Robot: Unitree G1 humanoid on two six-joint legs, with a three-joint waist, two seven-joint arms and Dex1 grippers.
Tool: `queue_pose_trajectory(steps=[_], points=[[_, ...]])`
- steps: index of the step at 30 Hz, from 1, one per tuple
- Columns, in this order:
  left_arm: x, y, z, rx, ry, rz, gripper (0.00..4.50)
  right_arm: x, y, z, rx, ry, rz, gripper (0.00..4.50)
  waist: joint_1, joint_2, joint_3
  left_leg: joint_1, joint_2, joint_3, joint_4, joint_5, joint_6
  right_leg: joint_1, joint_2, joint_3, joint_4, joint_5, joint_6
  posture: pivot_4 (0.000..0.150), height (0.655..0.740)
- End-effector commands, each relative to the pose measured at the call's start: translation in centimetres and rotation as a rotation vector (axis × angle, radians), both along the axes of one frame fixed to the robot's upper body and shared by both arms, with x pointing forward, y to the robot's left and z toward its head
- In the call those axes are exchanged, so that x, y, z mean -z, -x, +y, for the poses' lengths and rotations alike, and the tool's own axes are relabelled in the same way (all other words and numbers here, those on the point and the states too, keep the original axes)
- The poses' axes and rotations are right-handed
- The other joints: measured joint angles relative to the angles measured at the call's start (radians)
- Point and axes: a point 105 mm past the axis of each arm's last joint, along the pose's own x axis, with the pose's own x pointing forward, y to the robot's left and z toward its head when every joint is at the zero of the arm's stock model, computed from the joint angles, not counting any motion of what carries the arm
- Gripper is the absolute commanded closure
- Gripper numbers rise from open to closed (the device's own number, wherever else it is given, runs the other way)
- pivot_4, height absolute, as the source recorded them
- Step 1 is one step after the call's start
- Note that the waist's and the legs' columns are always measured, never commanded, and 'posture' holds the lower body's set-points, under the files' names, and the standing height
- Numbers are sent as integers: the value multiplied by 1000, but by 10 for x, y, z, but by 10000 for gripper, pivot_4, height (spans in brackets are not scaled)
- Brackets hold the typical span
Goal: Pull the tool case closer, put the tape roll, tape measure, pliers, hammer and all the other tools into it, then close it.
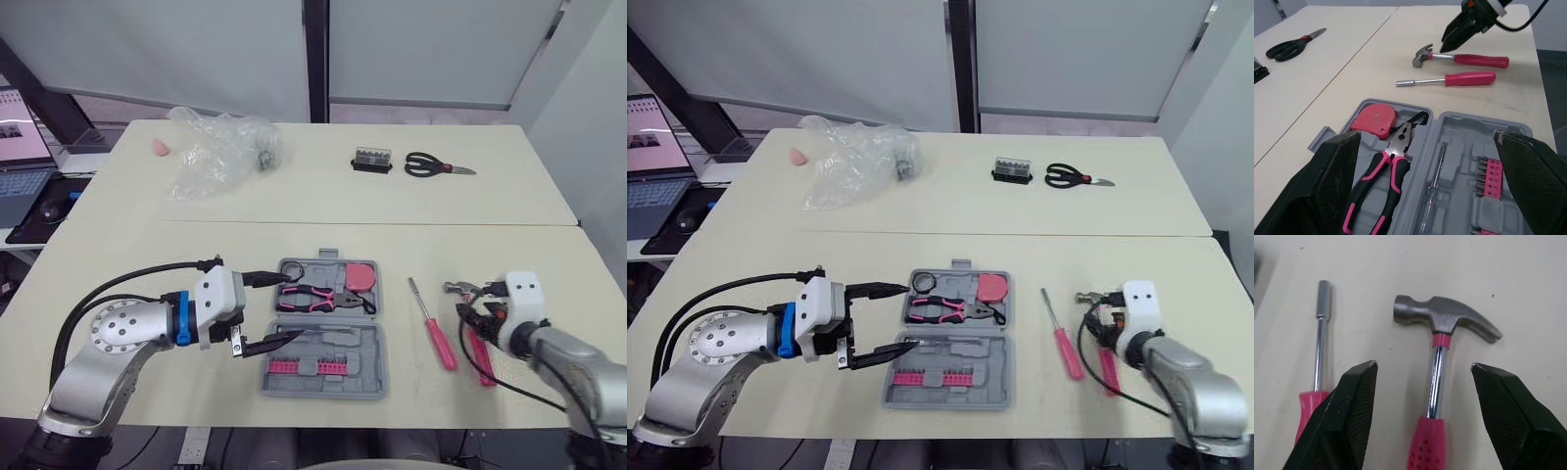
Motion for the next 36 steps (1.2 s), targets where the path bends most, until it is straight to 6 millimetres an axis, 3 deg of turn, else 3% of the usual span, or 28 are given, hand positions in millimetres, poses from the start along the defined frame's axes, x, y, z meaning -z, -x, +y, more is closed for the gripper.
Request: queue_pose_trajectory(steps=[1, 4, 10, 17, 21, 33, 36], points=[[-10, 3, -3, 19, 7, -43, 0, -34, -1, 15, -391, 207, -95, 13217, 0, 0, 0, 0, 0, 0, 0, 0, 0, 0, 0, 0, 0, 0, 0, 1500, 7400], [-11, 3, -4, 27, 9, -42, 0, -41, -5, 14, -641, 423, -109, 13217, -5, -1, 0, 1, 1, 0, 0, 0, 0, 0, 1, 0, -1, 0, 0, 1500, 7400], [-9, 8, -14, 87, 12, -17, 0, -39, -20, 9, -1361, 1038, -22, 13217, -21, 2, 2, 1, 1, 1, 2, 0, 0, 0, 1, 0, -1, 0, 0, 1500, 7400], [-8, 12, -25, 154, 11, -1, 0, -22, -34, 19, -1873, 1287, 79, 13217, -23, 1, 3, 1, 1, 1, 1, 0, 0, 1, 0, 0, -2, 0, 0, 1500, 7400], [-6, 16, -31, 171, 11, -2, 0, -7, -43, 23, -2001, 1334, 115, 13217, -22, 2, 3, 1, 1, 1, 3, 0, 0, 2, 0, 0, -2, 0, 0, 1500, 7400], [-3, 19, -35, 134, 25, -22, 0, 9, -57, 21, -2108, 1407, 101, 13217, -17, 2, 3, 2, 1, 0, 4, 0, 0, 2, 0, 0, 1, 0, 0, 1500, 7400], [-3, 18, -35, 128, 27, -27, 0, 14, -58, 22, -2114, 1404, 91, 19053, -17, 2, 3, 2, 1, 0, 4, 0, 0, 2, 0, 0, 1, 0, 0, 1500, 7400]])
